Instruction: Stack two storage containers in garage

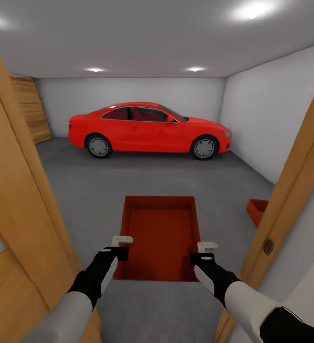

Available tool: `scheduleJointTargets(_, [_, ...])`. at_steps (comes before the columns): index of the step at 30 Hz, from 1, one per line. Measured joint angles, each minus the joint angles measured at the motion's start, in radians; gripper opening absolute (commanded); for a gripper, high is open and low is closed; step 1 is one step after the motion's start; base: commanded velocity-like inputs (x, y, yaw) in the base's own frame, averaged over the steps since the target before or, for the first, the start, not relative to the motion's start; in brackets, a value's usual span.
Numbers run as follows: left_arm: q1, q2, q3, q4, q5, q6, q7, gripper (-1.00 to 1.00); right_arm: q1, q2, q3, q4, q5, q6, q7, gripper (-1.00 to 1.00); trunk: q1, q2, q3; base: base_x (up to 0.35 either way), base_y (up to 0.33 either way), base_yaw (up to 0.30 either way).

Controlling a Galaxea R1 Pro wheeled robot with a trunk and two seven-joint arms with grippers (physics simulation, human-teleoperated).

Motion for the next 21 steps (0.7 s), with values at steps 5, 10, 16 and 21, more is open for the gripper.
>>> scheduleJointTargets(5, [0.000, 0.000, 0.000, 0.000, 0.000, 0.000, 0.000, -1.00, 0.000, -0.001, 0.001, -0.001, -0.003, 0.000, -0.001, -1.00, 0.000, 0.000, 0.000, 0.321, 0.000, 0.000])
scheduleJointTargets(10, [0.000, 0.000, 0.000, 0.000, 0.000, 0.000, 0.000, -1.00, 0.000, -0.001, 0.002, -0.001, -0.003, 0.000, -0.001, -1.00, 0.000, 0.000, 0.000, 0.322, 0.000, -0.107])
scheduleJointTargets(16, [0.000, 0.000, 0.000, 0.000, 0.000, 0.000, 0.000, -1.00, 0.000, 0.000, 0.002, 0.000, -0.003, 0.000, -0.001, -1.00, 0.000, 0.000, 0.000, 0.322, 0.000, -0.076])
scheduleJointTargets(21, [0.000, 0.000, 0.000, 0.000, 0.000, 0.000, 0.000, -1.00, 0.000, -0.001, 0.001, -0.002, -0.003, 0.000, -0.001, -1.00, 0.000, 0.000, 0.000, 0.322, 0.000, -0.004])
